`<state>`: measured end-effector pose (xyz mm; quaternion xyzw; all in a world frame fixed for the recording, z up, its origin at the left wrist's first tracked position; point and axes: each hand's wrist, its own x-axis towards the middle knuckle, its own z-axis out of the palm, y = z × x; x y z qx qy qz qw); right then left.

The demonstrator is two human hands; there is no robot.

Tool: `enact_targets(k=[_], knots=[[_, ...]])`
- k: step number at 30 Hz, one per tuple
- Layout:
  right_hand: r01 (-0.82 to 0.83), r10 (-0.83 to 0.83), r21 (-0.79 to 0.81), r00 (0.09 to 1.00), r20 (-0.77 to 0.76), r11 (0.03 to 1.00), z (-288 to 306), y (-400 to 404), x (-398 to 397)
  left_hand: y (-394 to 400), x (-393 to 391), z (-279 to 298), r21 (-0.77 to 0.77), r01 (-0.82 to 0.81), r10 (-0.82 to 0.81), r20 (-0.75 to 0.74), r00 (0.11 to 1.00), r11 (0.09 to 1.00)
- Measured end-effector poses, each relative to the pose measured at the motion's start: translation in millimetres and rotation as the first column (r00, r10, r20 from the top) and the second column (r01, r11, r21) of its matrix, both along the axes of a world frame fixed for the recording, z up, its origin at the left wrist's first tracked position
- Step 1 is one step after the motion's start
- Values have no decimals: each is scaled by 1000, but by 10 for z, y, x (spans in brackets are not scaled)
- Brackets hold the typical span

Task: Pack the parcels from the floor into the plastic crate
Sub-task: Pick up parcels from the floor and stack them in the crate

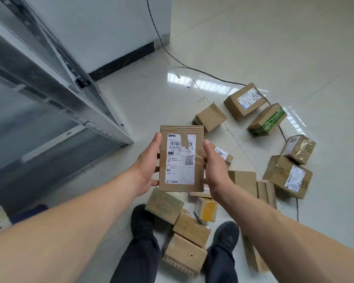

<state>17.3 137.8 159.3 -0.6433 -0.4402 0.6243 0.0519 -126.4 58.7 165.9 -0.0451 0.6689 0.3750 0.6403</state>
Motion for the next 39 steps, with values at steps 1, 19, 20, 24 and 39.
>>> enact_targets(k=[1,19,20,24,39], knots=[[3,-3,10,1000,-11,1000,196,-63,-6,-61,-8,182,13,4,-4,-4,1000,1000],[-209,242,154,939,-243,966,2388,-1448,621,-1893,726,2275,211,-142,172,-131,976,967],[-232,265,157,933,-242,960,2461,-1548,659,-2026,802,2367,218,-158,191,-140,972,963],[-304,334,150,904,-267,941,2678,-1955,700,-2527,960,2638,225,-227,268,-174,947,948],[-446,497,228,821,-282,866,2694,-4002,-505,-4765,38,2897,243,-416,462,-181,868,877]])
